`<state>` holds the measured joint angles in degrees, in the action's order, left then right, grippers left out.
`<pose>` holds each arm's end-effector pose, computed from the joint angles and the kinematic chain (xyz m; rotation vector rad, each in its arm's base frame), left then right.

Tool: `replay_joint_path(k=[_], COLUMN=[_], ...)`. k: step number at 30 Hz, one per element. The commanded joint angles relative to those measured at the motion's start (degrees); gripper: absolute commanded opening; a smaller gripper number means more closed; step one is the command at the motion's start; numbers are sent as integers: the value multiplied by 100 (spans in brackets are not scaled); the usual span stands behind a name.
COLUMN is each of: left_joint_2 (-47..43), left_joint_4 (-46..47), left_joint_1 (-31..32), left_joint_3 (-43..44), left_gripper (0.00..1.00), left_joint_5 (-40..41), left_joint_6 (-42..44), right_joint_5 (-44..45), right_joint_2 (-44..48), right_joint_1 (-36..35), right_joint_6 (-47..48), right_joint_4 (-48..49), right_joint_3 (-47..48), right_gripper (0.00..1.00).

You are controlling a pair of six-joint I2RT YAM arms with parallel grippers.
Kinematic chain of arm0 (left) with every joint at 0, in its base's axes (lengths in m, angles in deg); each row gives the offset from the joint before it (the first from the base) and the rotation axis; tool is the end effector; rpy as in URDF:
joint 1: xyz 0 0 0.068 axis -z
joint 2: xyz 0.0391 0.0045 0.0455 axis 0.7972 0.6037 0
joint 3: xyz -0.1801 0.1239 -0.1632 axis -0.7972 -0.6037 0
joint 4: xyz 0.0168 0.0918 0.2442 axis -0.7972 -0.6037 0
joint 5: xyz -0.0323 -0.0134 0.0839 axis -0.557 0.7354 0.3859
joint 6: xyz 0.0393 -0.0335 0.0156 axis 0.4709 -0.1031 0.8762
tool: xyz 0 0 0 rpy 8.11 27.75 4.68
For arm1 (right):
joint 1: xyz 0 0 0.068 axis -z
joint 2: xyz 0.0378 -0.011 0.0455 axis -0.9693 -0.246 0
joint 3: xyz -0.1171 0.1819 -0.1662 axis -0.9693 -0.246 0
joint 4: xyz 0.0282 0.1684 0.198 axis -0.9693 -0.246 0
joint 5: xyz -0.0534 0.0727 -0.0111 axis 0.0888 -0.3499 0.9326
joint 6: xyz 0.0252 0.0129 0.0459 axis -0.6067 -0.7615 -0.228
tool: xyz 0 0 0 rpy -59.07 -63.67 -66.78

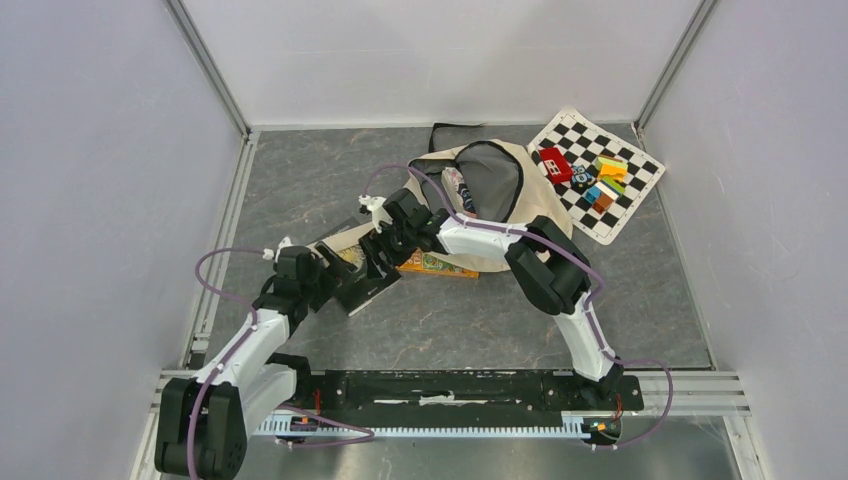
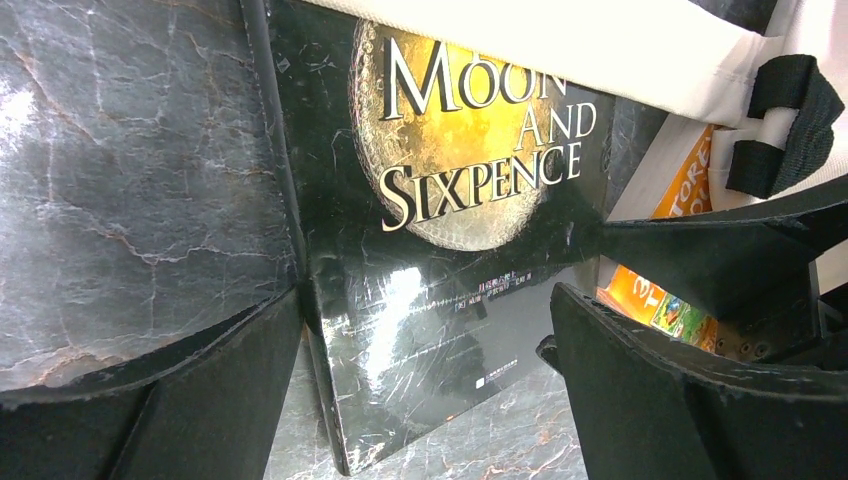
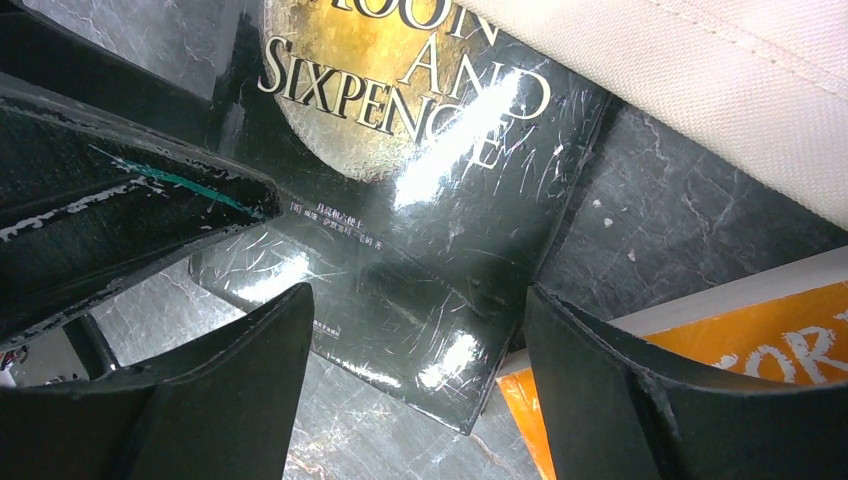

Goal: Pack the student bag
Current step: Pick up the book from the center of the board.

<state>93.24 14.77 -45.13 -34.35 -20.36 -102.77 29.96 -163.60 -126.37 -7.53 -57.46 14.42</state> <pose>0.1758 -0.0252 0.1527 -0.8776 2.2667 -0.5258 0.2931 0.3771 0.1615 -0.9774 2.3643 0.9228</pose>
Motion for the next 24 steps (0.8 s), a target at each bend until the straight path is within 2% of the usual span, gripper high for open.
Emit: replay_joint_path(k=[1, 7, 17, 24], left_joint_2=[53, -236, -2249, -2601], left_joint_4=[-560, -77, -390, -533], left_joint_1=[27, 32, 27, 27], left_joint_3=[-378, -525, -204, 25], left_gripper=[100, 100, 100, 100], left_joint_5=[-40, -550, -630, -769], left_joint_6=[-188, -310, -601, -615], right_joint_5=[-310, 355, -189, -565], right_joint_2=[-362, -427, -12, 401], right_joint_1=[-341, -524, -553, -555], right_joint_6=[-233, -360, -679, -915], right_joint_4=[-72, -132, 113, 576], right_joint_3=[7, 16, -559, -1239], right_gripper=[81, 84, 81, 83])
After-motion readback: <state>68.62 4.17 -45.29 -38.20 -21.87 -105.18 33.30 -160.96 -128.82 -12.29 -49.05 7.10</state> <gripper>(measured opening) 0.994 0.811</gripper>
